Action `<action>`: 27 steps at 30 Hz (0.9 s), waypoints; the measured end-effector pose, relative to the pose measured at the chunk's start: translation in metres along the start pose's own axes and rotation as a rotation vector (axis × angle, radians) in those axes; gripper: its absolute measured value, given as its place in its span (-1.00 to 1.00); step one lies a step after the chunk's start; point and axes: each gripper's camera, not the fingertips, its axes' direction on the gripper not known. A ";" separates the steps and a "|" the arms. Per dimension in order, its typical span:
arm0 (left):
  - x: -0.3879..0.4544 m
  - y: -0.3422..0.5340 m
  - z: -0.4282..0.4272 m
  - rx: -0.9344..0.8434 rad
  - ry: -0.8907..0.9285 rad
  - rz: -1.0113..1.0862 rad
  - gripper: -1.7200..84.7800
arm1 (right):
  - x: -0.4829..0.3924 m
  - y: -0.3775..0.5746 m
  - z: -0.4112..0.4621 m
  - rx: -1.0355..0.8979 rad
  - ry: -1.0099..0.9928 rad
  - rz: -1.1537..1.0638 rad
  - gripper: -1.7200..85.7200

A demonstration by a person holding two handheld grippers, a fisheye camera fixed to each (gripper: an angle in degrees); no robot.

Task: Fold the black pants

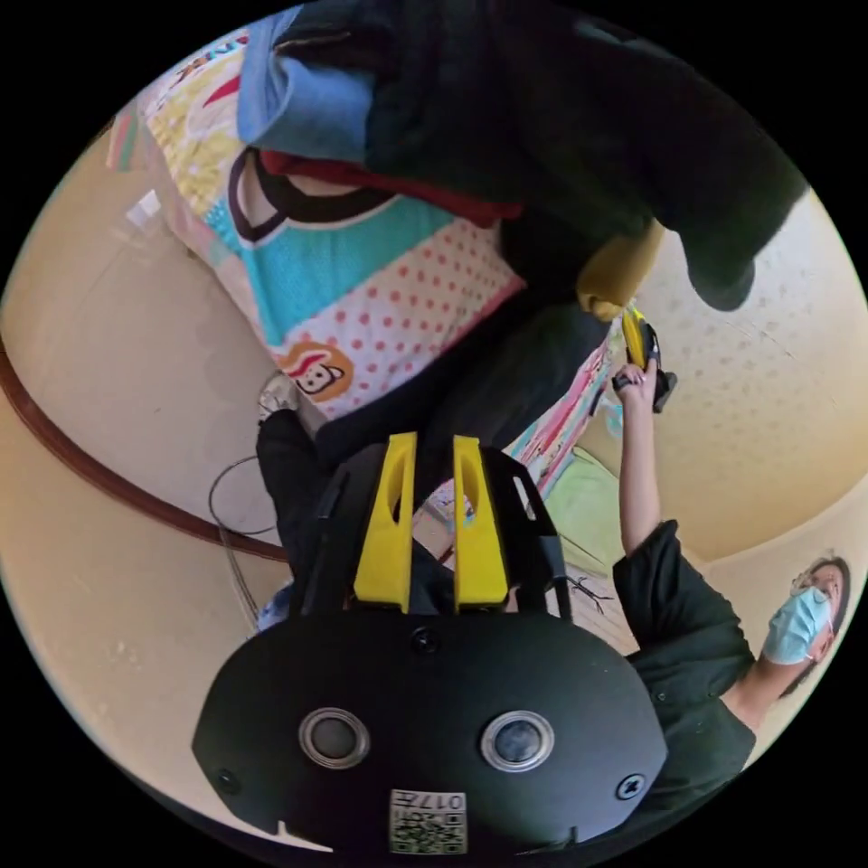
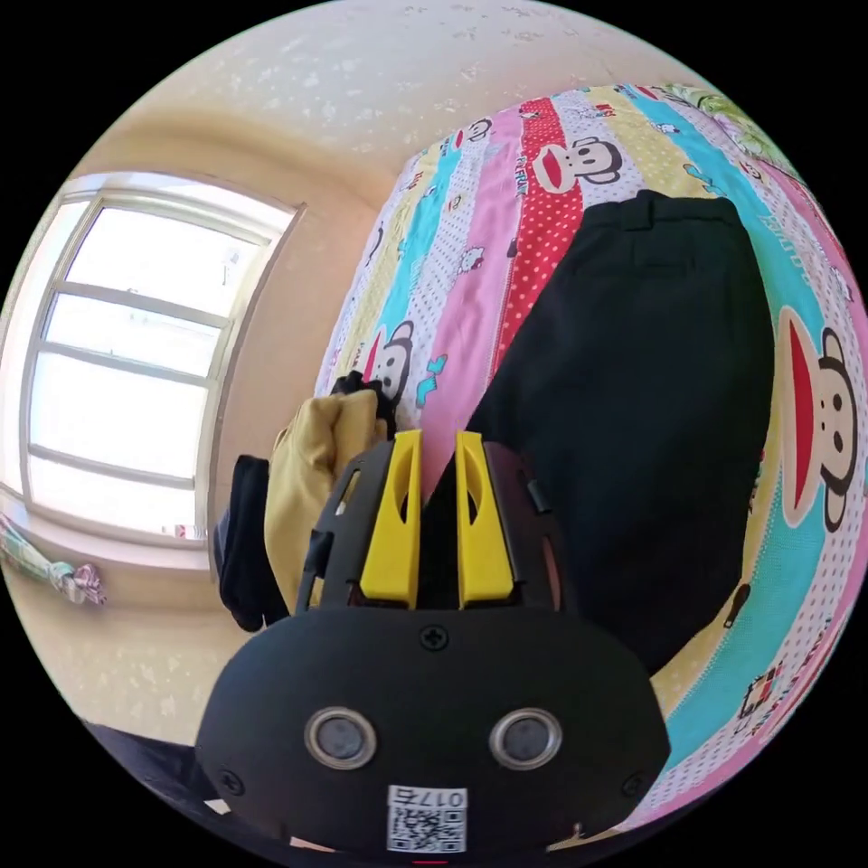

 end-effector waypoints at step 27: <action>0.182 0.095 0.137 -0.492 -0.081 0.462 -0.87 | 0.126 0.330 -0.169 -0.428 -0.446 0.057 -0.87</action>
